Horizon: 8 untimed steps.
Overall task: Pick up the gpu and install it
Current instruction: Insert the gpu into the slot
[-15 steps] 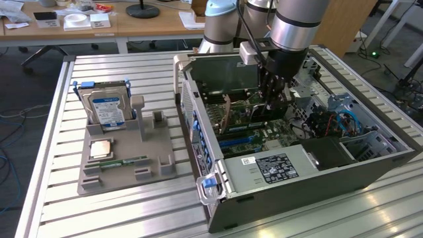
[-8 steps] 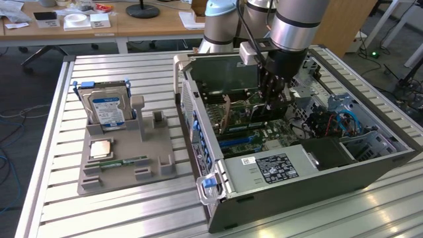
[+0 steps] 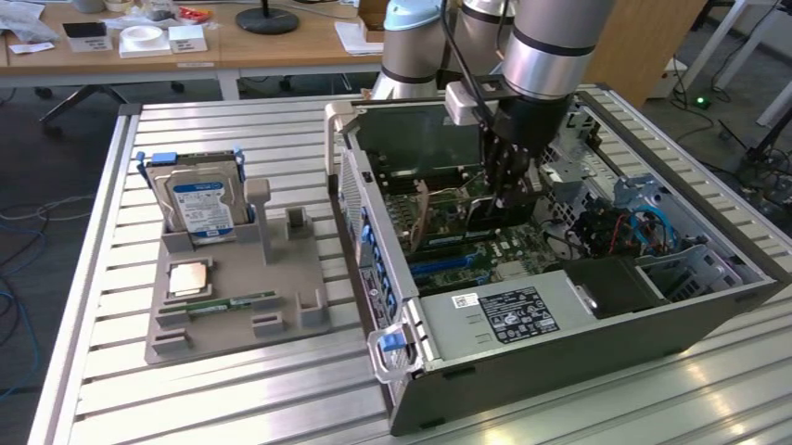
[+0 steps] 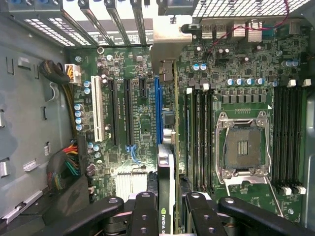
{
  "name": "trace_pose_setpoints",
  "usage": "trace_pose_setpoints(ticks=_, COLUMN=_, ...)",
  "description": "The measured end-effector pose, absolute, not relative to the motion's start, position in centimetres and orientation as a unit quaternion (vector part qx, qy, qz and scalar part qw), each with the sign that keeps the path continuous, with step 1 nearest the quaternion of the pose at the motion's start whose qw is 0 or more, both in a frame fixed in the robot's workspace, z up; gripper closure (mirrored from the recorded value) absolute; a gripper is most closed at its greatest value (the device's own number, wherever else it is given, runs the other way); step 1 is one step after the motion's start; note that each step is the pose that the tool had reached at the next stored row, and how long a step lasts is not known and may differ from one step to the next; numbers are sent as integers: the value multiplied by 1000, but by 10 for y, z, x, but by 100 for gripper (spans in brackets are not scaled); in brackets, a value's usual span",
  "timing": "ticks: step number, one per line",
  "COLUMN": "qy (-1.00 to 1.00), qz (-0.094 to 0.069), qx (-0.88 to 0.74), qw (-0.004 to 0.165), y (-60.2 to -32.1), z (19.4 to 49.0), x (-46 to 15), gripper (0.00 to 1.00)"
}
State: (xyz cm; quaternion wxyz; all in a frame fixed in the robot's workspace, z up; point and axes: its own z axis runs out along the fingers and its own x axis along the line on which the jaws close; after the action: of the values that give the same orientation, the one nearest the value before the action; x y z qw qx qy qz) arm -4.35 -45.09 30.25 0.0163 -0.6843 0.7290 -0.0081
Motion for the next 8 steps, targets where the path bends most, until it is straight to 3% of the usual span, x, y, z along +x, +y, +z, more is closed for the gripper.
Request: trace_pose_setpoints(ticks=8, qy=729, qz=-8, qx=-684, qw=16, y=-452, z=297, x=-44, gripper=74)
